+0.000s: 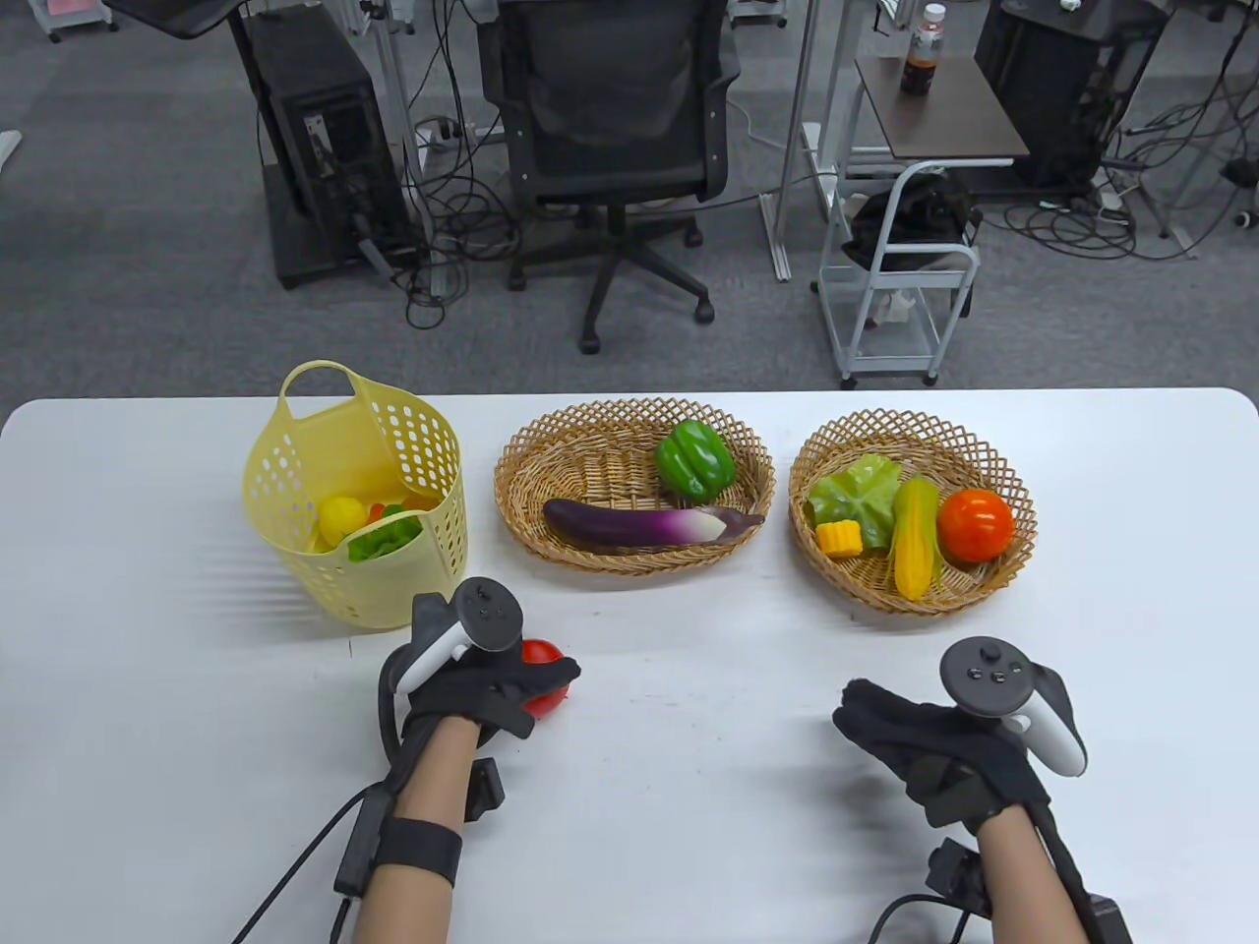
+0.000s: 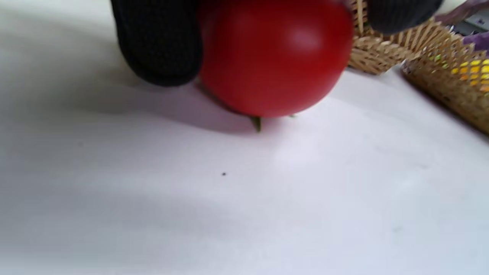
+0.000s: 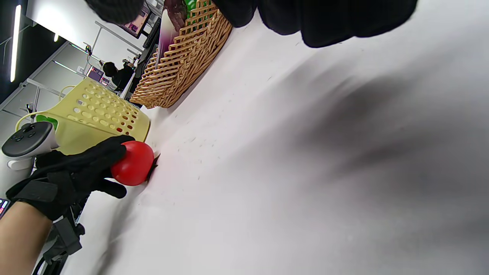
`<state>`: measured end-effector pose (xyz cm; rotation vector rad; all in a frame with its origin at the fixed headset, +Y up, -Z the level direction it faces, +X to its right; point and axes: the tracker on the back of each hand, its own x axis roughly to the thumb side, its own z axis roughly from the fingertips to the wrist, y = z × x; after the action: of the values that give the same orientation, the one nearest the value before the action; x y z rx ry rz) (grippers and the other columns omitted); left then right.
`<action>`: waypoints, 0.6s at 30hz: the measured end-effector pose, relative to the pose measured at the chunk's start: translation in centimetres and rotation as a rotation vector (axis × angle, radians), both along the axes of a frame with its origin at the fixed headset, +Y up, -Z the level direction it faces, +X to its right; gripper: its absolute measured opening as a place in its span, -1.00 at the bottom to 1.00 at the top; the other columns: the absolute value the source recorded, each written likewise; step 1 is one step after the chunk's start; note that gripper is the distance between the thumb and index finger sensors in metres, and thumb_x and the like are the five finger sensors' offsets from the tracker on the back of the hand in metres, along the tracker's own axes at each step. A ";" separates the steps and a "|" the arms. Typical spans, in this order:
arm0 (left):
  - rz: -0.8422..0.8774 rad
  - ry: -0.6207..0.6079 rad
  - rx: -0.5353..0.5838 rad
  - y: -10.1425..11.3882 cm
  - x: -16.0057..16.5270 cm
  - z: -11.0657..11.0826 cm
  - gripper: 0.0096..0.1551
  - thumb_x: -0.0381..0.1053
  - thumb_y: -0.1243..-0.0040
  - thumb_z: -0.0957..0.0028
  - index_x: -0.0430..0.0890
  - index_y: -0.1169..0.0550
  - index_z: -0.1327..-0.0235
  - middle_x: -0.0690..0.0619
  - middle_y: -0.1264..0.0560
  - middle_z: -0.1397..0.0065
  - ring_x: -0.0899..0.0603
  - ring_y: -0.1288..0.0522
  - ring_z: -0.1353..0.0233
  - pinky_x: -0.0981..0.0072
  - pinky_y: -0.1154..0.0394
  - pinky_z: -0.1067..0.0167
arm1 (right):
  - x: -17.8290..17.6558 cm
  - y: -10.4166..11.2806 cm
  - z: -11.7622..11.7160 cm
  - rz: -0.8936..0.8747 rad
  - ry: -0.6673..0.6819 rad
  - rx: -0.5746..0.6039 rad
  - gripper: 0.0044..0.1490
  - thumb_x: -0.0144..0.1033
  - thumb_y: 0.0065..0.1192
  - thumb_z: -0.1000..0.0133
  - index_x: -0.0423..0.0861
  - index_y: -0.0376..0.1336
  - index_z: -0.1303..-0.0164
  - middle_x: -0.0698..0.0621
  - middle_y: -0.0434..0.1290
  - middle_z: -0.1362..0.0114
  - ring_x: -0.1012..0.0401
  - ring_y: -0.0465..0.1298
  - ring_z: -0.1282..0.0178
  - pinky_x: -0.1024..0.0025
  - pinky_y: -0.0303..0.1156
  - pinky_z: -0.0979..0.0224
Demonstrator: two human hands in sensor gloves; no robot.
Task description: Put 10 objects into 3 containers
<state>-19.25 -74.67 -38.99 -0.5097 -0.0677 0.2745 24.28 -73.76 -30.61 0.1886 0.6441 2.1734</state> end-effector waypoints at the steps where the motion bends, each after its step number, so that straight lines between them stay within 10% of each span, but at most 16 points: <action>1: -0.012 -0.007 0.014 -0.1 0.1 0.0 0.21 0.53 -0.02 -0.20 -0.24 0.02 -0.75 -0.46 -0.18 -0.63 -0.41 -0.42 -0.46 0.19 -0.63 -0.09 | 0.0 0.0 0.0 0.002 0.000 0.000 0.07 0.21 -0.13 -0.31 -0.36 -0.13 -0.73 -0.50 -0.01 -0.72 -0.44 0.16 -0.53 -0.33 0.20 -0.44; 18: 0.056 0.015 0.172 2.2 0.9 -0.3 0.18 0.60 0.02 -0.15 -0.14 -0.02 -0.73 -0.24 -0.23 -0.67 -0.26 -0.49 -0.49 0.41 -0.65 -0.16 | 0.0 0.0 0.0 0.010 0.003 0.005 0.06 0.21 -0.13 -0.31 -0.35 -0.13 -0.74 -0.50 -0.02 -0.72 -0.44 0.15 -0.54 -0.32 0.18 -0.46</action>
<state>-18.33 -72.51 -39.33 -0.3348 -0.0901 0.3237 24.24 -73.77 -30.64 0.1916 0.6428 2.1852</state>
